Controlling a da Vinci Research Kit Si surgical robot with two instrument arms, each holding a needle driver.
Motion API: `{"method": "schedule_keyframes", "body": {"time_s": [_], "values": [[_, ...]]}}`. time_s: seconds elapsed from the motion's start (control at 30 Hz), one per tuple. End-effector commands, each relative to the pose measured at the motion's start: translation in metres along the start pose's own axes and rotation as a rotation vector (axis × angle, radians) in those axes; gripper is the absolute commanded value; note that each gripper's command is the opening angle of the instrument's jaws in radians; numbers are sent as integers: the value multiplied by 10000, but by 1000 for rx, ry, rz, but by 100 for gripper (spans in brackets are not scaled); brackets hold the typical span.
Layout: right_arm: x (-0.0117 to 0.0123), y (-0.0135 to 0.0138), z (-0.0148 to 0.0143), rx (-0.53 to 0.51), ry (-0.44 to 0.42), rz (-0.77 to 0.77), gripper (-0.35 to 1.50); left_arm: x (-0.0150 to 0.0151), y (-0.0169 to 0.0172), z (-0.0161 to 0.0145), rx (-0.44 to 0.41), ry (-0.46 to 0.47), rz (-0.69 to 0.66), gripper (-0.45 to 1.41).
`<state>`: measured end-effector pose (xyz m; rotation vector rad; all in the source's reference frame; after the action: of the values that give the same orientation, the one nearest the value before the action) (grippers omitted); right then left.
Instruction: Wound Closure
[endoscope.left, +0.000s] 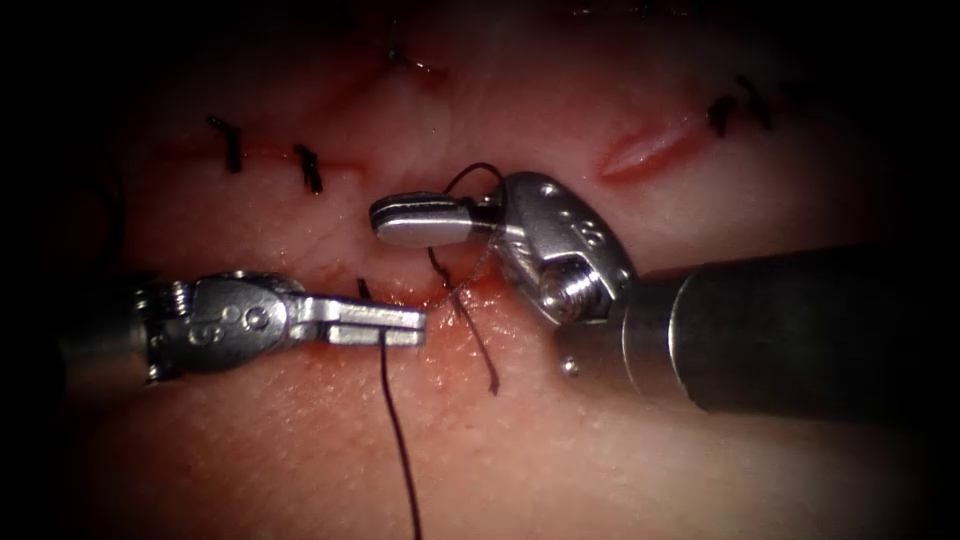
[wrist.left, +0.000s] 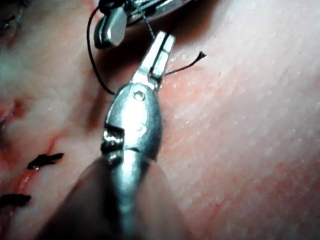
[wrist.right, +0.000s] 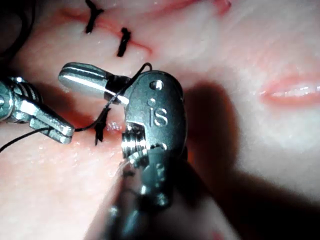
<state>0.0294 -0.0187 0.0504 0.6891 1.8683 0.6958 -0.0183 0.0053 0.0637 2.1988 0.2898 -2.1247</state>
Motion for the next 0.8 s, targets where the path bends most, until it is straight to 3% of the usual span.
{"method": "schedule_keyframes", "body": {"time_s": [0.03, 0.27, 0.5, 0.8], "values": [[-1, 2, 12, 13, 2, 16, -35, -12, -4, 4, -1, -1, -5, -45], [1, -8, 9, 79, -68, 67, -35, -33, -11, -5, 4, -11, -7, -45], [-4, -8, -3, 299, -255, 2, -35, -39, -18, -7, -7, -1, -6, -45], [0, -6, -11, 472, -472, -151, -35, -53, -29, -2, -57, -13, -5, -45]]}}
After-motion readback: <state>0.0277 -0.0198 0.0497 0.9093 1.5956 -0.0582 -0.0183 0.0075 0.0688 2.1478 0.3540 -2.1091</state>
